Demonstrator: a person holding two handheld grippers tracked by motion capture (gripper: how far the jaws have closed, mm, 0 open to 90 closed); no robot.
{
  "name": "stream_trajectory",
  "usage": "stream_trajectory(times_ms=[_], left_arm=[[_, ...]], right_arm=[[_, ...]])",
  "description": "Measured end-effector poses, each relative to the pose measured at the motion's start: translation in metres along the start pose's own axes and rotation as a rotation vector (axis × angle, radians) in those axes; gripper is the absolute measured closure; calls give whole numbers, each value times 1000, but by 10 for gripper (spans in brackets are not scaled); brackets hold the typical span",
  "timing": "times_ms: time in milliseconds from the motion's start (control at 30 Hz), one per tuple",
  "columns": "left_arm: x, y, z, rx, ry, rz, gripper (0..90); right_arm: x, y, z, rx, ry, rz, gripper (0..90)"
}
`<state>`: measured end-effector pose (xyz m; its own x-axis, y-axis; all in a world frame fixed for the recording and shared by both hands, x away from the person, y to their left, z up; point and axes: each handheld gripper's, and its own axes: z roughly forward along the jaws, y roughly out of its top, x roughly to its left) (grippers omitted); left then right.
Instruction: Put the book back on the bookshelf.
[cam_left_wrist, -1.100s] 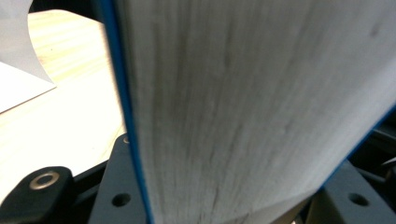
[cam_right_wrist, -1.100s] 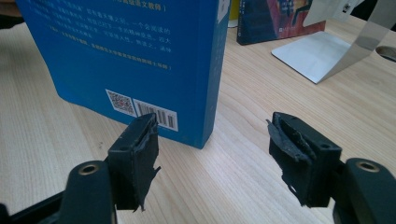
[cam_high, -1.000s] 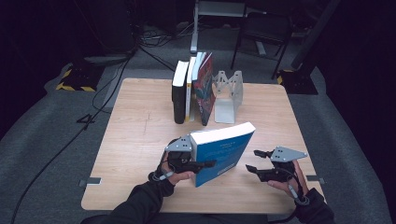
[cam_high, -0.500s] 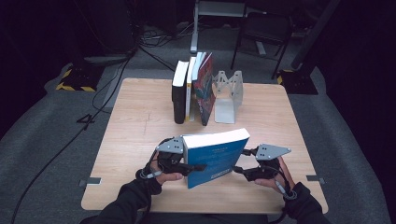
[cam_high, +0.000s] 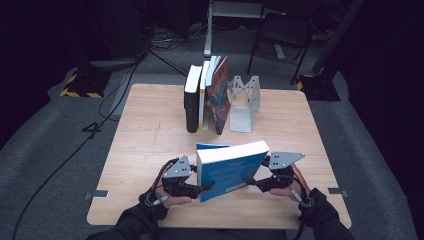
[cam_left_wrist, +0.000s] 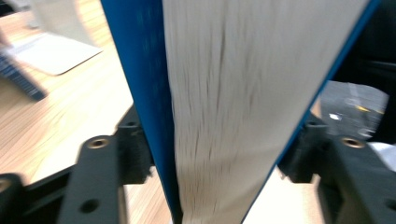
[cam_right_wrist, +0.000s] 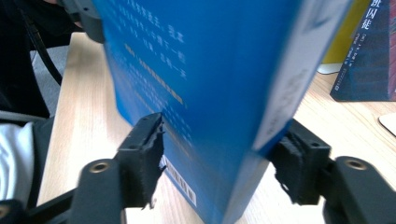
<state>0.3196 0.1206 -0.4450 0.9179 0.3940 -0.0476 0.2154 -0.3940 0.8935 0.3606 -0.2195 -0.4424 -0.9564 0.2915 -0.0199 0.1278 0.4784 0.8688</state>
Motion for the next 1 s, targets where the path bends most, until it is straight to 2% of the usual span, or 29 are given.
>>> stream_trajectory(times_ms=[133,233,300,333,367,400,433,533,600,633,700,833,900,1000], left_arm=[[-5,-6,-2,19,39,4,352],[-6,-11,3,44,62,-4,348],[-10,-15,7,78,89,13,360],[-11,-15,9,91,98,26,374],[-10,-16,11,94,95,32,384],[-10,-16,12,92,79,20,408],[-9,-17,13,93,75,19,442],[-6,-15,14,94,80,25,470],[1,-14,15,93,64,35,470],[5,-14,16,84,48,21,462],[12,-12,19,84,44,17,440],[25,-9,23,83,60,-6,370],[27,-8,24,84,82,0,346],[29,-6,25,91,94,14,329]], right_arm=[[6,1,-4,11,-6,-13,411],[10,13,-9,-47,-20,-7,361],[11,28,-16,-116,-33,-11,345],[11,34,-19,-134,-34,-15,344],[11,39,-22,-143,-31,-23,345],[10,43,-24,-152,-29,-26,346],[10,47,-25,-155,-28,-32,352],[10,51,-27,-153,-41,-45,374],[10,51,-31,-151,-39,-51,419],[10,50,-33,-156,-30,-50,444],[11,50,-36,-151,-32,-55,472],[14,50,-41,-144,-22,-64,559],[17,52,-43,-138,-9,-78,582],[24,59,-42,-107,-20,-104,576]])
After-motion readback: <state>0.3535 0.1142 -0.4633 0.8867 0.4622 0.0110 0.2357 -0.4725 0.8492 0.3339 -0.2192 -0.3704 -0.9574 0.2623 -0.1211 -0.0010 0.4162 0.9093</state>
